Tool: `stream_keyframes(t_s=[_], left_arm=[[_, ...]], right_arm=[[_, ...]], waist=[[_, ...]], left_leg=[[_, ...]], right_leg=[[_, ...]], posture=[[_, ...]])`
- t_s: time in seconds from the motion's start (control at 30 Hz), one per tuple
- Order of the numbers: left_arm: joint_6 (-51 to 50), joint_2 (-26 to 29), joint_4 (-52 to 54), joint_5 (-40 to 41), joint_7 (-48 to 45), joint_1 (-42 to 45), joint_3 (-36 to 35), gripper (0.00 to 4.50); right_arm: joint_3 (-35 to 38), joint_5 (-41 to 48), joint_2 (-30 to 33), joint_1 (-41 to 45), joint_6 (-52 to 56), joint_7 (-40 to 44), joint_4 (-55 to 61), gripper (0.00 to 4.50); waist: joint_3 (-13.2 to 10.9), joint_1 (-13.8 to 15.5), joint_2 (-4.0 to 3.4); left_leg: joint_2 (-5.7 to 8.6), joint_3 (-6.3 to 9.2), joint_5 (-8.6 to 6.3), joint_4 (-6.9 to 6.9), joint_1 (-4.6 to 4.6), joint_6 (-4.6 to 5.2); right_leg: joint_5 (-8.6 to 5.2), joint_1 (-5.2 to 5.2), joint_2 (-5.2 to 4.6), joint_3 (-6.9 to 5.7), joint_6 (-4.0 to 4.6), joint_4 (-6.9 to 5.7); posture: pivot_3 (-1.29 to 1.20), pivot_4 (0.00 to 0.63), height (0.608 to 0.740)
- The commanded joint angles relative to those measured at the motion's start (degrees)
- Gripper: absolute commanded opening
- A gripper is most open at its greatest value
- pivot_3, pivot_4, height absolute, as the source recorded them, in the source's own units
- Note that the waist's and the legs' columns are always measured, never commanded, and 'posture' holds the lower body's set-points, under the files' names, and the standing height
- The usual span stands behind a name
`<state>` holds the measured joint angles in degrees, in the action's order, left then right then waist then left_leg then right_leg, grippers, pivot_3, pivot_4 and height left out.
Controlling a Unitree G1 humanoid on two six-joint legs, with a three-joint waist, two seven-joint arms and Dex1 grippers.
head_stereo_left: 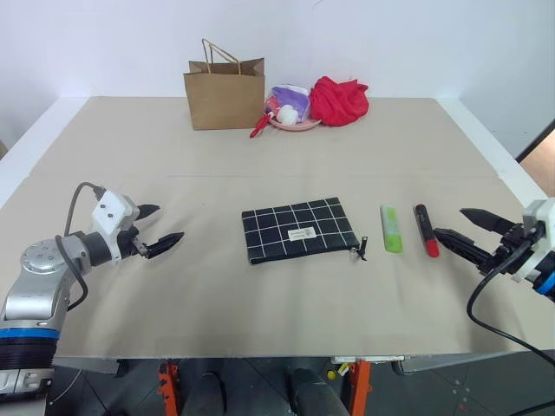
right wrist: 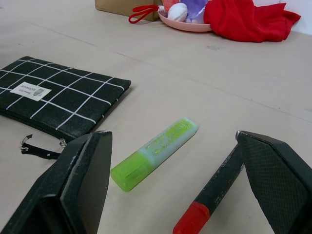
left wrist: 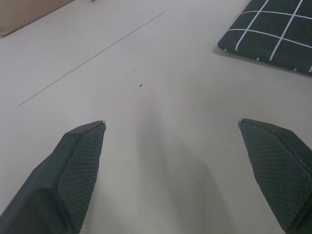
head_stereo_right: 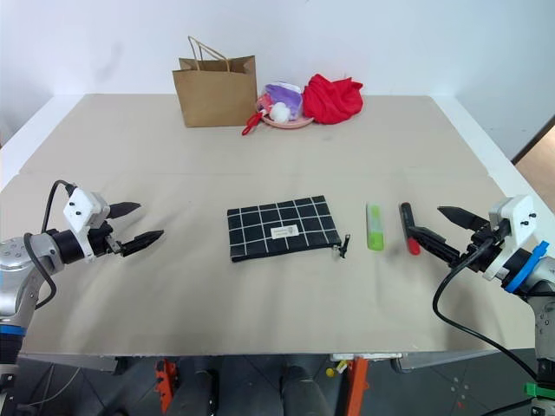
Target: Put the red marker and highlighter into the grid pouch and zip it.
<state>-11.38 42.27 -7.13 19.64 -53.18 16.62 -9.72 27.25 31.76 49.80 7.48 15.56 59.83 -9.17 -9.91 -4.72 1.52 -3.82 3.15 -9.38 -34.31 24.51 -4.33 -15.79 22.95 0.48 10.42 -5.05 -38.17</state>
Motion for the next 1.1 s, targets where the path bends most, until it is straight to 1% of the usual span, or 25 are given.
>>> stream_keyframes(t_s=[0.03, 0.13, 0.57, 0.7, 0.8, 0.87, 0.97, 1.1], left_arm=[[1.7, 1.8, -1.5, 0.2, -2.2, 2.3, -1.3, 4.50], [2.2, 2.3, -2.7, 0.5, -4.4, 3.6, -1.0, 4.50], [4.0, 1.2, -3.2, 0.1, -6.7, 4.3, 0.1, 4.50], [4.0, 0.4, -1.3, 0.2, -7.2, 3.9, 1.0, 4.50], [4.9, -1.1, 3.1, -0.6, -7.8, 2.3, 3.8, 4.50], [5.1, -2.7, 5.1, -0.8, -7.4, 1.6, 5.3, 4.50], [5.1, -5.6, 7.5, -1.5, -5.1, 0.3, 7.4, 4.50], [5.1, -8.4, 9.3, -1.9, -3.7, -1.7, 9.5, 4.50]], right_arm=[[0.9, 0.2, 1.3, 0.7, -0.3, 0.4, 1.3, 4.38], [1.1, 0.1, 1.3, 0.5, -0.2, 0.4, 1.7, 4.38], [1.1, -0.5, 2.2, 1.1, 0.0, 0.8, 1.3, 4.38], [-1.5, 0.0, 1.1, 3.5, 1.5, -0.2, 3.4, 4.38], [-6.7, 0.8, -3.1, 7.9, 4.2, -3.5, 8.0, 4.38], [-10.5, -0.6, -6.6, 10.6, 5.2, -6.4, 10.2, 4.38], [-17.6, -4.4, -10.2, 11.9, 4.3, -7.8, 13.7, 4.38], [-21.5, -6.5, -16.2, 14.8, 5.6, -13.7, 14.3, 4.38]], waist=[[0.0, 0.0, 0.00], [0.0, 0.0, 0.00], [0.0, 0.0, -0.01], [0.0, -0.1, -0.02], [0.0, -0.4, -0.03], [0.0, -0.5, -0.04], [0.0, -0.4, -0.05], [0.0, -0.3, -0.07]], left_leg=[[0.00, 0.00, 0.00, 0.00, 0.00, 0.00], [0.00, 0.01, 0.00, -0.01, 0.00, 0.00], [0.00, 0.01, 0.00, -0.01, 0.01, 0.00], [0.00, 0.01, 0.00, -0.02, 0.00, 0.00], [-0.01, 0.01, 0.00, -0.04, -0.02, 0.00], [-0.01, 0.01, 0.02, -0.04, -0.02, -0.01], [-0.01, 0.06, 0.04, -0.05, 0.02, -0.04], [0.00, 0.07, 0.03, -0.04, 0.09, -0.03]], right_leg=[[0.00, 0.00, 0.00, 0.00, 0.00, 0.00], [0.01, 0.01, 0.01, -0.02, 0.01, -0.01], [0.01, 0.00, 0.00, -0.02, -0.01, -0.01], [0.03, 0.00, 0.00, -0.02, -0.01, -0.01], [0.06, 0.00, 0.01, -0.02, 0.00, -0.02], [0.10, -0.01, 0.01, -0.02, 0.00, -0.05], [0.11, 0.00, 0.02, -0.03, -0.01, -0.08], [0.07, 0.04, 0.02, -0.03, -0.02, -0.07]], posture=[[0.00, 0.150, 0.740], [0.00, 0.150, 0.740], [0.00, 0.150, 0.740], [0.00, 0.150, 0.740], [0.00, 0.150, 0.740], [0.00, 0.150, 0.740], [0.00, 0.150, 0.740], [0.00, 0.150, 0.740]])
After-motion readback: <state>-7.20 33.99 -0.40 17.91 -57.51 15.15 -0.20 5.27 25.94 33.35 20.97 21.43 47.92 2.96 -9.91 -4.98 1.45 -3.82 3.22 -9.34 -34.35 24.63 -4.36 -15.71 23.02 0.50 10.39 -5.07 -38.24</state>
